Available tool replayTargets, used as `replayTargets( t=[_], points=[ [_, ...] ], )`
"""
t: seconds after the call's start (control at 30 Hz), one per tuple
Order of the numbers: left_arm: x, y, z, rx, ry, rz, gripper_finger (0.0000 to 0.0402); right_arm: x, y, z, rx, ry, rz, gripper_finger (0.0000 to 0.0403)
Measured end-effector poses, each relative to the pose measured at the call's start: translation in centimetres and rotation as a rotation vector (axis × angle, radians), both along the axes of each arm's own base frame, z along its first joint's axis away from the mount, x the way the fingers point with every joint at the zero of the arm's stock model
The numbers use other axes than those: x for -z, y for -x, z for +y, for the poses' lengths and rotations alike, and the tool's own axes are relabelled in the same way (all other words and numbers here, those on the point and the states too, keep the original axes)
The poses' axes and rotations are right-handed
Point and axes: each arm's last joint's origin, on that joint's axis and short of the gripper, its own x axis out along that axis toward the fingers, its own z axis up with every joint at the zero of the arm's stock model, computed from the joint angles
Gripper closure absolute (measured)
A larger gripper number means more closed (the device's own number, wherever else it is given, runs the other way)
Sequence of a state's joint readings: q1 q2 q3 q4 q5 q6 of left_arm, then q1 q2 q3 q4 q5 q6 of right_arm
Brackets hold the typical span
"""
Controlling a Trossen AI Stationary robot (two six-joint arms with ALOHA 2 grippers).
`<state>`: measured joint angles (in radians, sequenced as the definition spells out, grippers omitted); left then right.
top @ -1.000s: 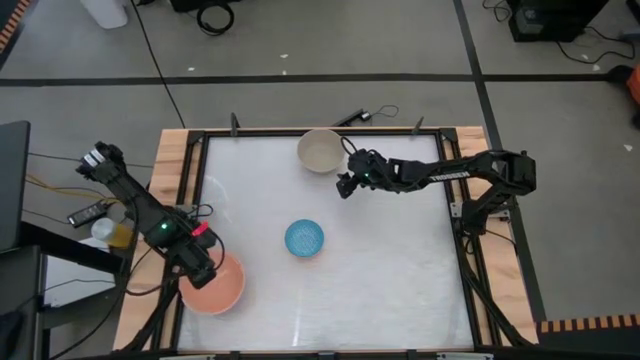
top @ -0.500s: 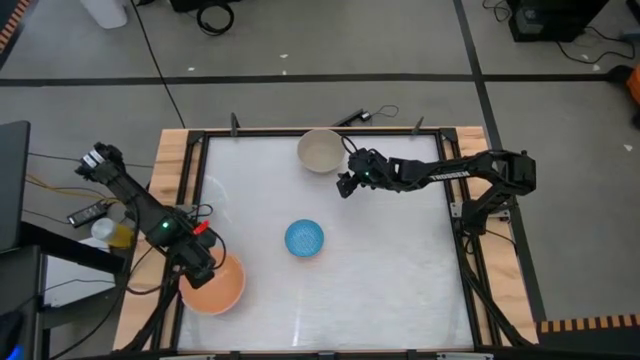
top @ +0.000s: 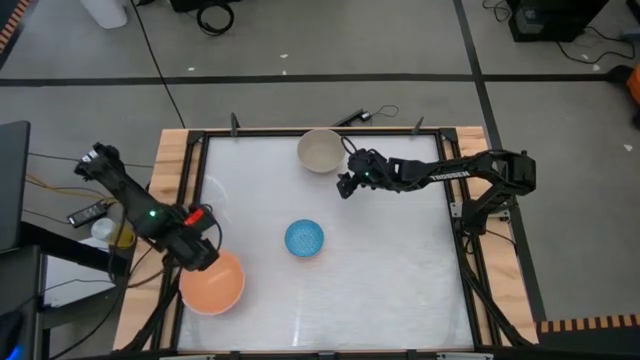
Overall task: Nest bowls inside each other
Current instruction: Stack the gray bowl on top of the orange bowl
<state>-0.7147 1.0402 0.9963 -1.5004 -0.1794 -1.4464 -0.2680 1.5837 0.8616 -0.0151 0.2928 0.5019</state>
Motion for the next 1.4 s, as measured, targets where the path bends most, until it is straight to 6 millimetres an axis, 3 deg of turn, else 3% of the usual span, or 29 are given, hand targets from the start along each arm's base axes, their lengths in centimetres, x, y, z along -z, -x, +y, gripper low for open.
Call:
replayTargets(
  t=[0.2, 0.37, 0.63, 0.8, 1.03, 1.27, 1.4],
  points=[
    [2.8, -0.1, -0.3, 0.003, 0.025, 0.037, 0.0173, 0.0, 0.0, 0.0, -0.005, 0.000, 0.009, 0.0174],
    [3.5, -0.2, -0.3, 0.003, 0.034, 0.044, 0.0173, 0.0, 0.0, 0.0, -0.006, 0.001, 0.008, 0.0174],
    [0.4, 0.2, 0.0, 0.017, 0.013, 0.045, 0.0173, 0.0, 0.0, -0.2, 0.004, 0.007, 0.001, 0.0174],
    [-1.5, 0.1, 0.6, -0.004, -0.084, -0.059, 0.0173, -0.1, 0.8, -2.3, 0.146, 0.044, -0.003, 0.0174],
    [-1.1, -1.3, 1.9, -0.042, -0.195, -0.133, 0.0173, -0.9, 1.9, -6.3, 0.269, -0.006, -0.109, 0.0174],
    [-1.0, -4.0, 4.2, 0.015, -0.239, -0.203, 0.0173, -0.9, 2.3, -7.1, 0.303, -0.034, -0.115, 0.0177],
    [-1.4, -5.6, 5.8, 0.052, -0.266, -0.265, 0.0173, 0.9, 1.6, -7.4, 0.313, -0.074, -0.083, 0.0188]
  ],
)
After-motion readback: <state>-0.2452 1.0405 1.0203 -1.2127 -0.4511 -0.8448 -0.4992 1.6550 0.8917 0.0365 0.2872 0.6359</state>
